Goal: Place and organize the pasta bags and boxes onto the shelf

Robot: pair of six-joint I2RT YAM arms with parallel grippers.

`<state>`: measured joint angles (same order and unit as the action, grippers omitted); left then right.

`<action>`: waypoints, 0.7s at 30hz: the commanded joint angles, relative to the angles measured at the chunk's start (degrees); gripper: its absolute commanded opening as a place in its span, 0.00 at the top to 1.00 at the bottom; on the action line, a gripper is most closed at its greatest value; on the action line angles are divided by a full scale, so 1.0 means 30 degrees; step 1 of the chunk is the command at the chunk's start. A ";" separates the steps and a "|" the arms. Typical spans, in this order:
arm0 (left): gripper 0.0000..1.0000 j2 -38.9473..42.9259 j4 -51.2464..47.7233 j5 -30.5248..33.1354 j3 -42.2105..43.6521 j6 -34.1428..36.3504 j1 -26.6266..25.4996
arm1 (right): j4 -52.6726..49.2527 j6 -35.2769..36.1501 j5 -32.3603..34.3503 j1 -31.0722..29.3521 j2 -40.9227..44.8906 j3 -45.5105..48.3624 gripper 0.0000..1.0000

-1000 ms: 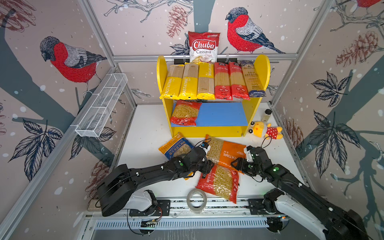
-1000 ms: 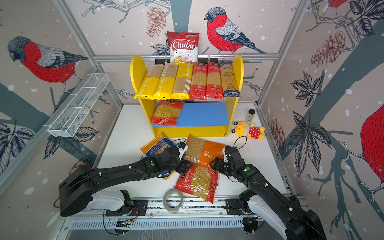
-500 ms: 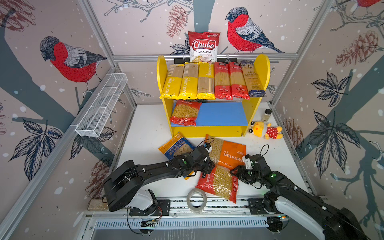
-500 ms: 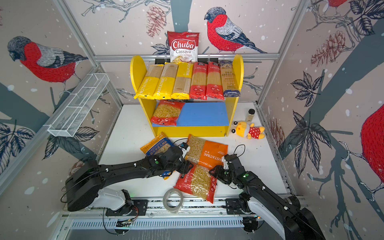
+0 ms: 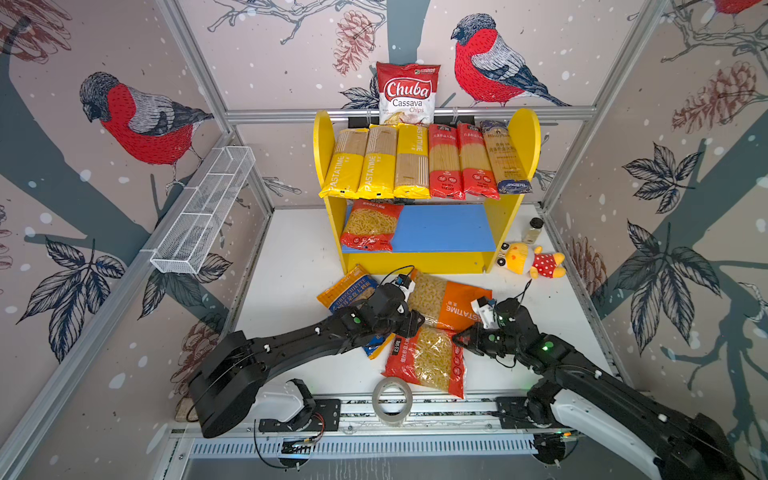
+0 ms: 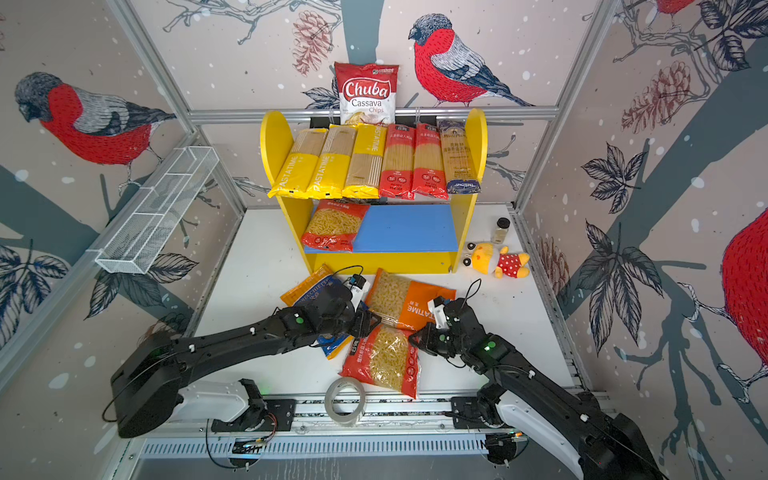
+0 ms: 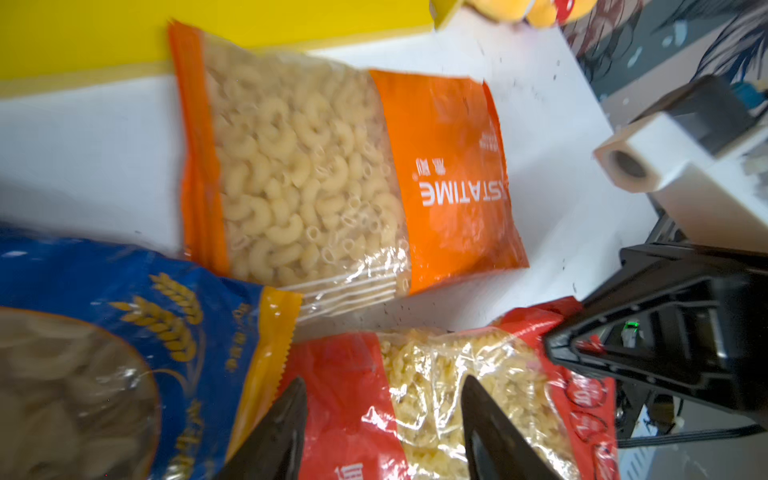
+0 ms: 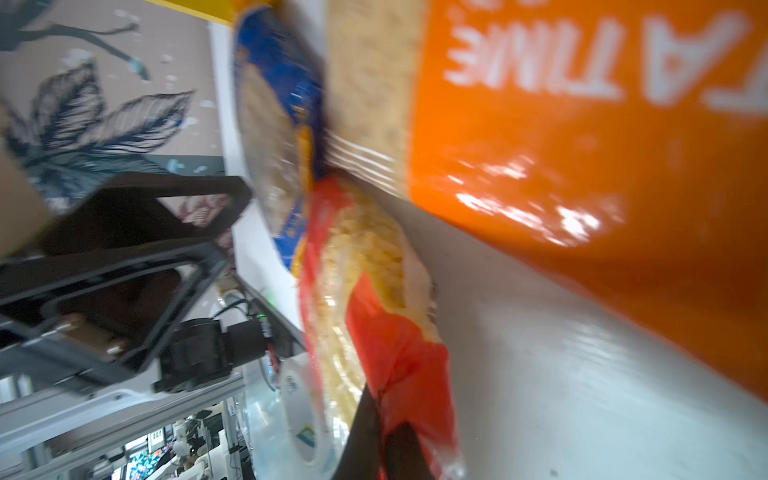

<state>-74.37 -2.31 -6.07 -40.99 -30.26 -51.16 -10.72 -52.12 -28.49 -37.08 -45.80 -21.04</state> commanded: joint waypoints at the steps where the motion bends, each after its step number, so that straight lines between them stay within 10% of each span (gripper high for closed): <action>1: 0.41 0.1029 0.0477 0.0073 0.0209 -0.0436 0.0459 | 0.1926 0.1648 0.0063 -0.0186 -0.0503 -0.1832 0.96; 10: 0.41 0.3902 0.0683 0.2445 0.0909 -0.0259 0.0763 | -0.0334 0.3895 0.1601 0.4229 -0.4268 -0.6965 1.00; 15: 0.41 0.3771 0.1816 0.1482 0.1587 -0.0160 0.0746 | -0.0362 0.3076 0.0371 0.8563 -0.3950 -0.5291 0.99; 21: 0.41 0.1662 0.2919 0.0853 0.1281 -0.0044 -0.0504 | -0.0850 0.2949 0.1718 0.9238 -0.2766 -0.2819 0.95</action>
<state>-67.33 2.79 -1.78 -36.14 -31.53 -50.74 -13.50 -42.39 -24.99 -9.89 -55.35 -31.86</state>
